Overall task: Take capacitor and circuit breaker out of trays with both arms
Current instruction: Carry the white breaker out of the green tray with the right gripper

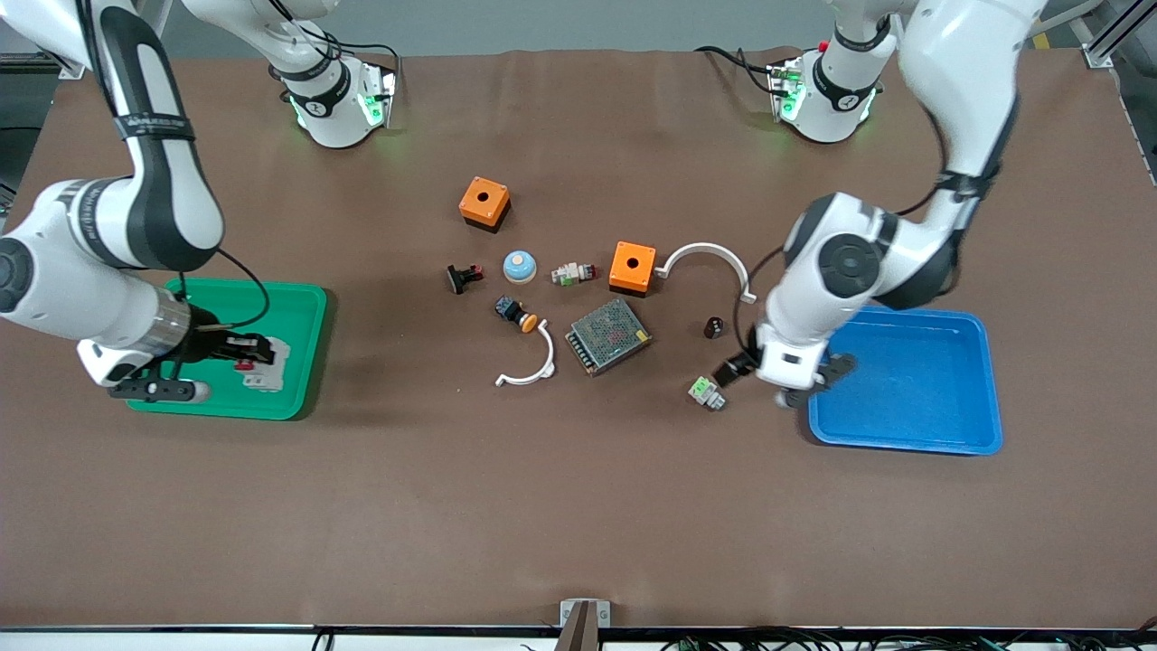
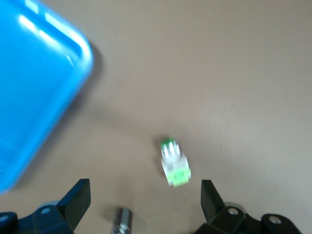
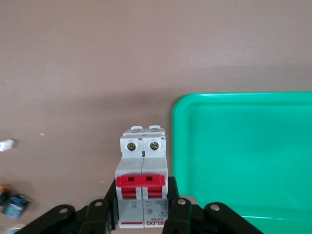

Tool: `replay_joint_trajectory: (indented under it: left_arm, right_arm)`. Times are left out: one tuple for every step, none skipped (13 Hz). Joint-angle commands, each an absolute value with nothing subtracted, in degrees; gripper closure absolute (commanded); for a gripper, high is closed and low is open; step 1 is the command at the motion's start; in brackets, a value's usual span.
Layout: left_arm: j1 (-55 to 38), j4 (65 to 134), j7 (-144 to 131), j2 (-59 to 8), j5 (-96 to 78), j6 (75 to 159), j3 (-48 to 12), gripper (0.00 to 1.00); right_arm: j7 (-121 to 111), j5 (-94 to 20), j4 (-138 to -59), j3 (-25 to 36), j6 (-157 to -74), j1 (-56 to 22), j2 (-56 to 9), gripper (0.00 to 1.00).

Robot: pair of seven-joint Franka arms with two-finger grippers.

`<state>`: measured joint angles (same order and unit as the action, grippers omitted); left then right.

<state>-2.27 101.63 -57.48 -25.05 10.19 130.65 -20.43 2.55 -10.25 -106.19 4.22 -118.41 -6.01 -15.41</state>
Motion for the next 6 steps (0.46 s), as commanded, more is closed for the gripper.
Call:
replay_joint_trajectory:
  left_arm:
    - [2.97, 92.23, -49.79, -25.31, 12.83, 122.02, -20.65, 0.00]
    - [4.47, 89.67, -46.18, -25.31, 12.92, 119.90, -20.65, 0.00]
    - [6.83, 87.47, -42.23, -25.23, 13.09, 117.88, -20.65, 0.00]
    - [8.42, 85.71, -38.62, -25.05, 13.01, 116.47, -20.65, 0.00]
    - [9.57, 84.56, -35.97, -24.18, 13.09, 114.63, -20.65, 0.00]
    - [10.62, 83.68, -33.25, -23.21, 13.10, 112.43, -20.65, 0.00]
  right_arm:
    - [11.47, -11.60, -104.41, 4.75, -121.35, -11.84, -17.83, 0.97]
    - [15.08, -11.60, -104.41, 4.75, -123.90, -14.13, -19.23, 0.97]
    - [18.51, -11.51, -104.41, 4.83, -126.62, -17.02, -21.08, 0.97]
    - [21.76, -11.51, -104.41, 4.83, -129.00, -19.23, -22.66, 0.97]
    - [25.10, -11.51, -104.41, 4.83, -131.20, -21.51, -24.33, 0.97]
    - [27.49, -11.25, -104.41, 4.83, -133.13, -24.06, -26.17, 0.97]
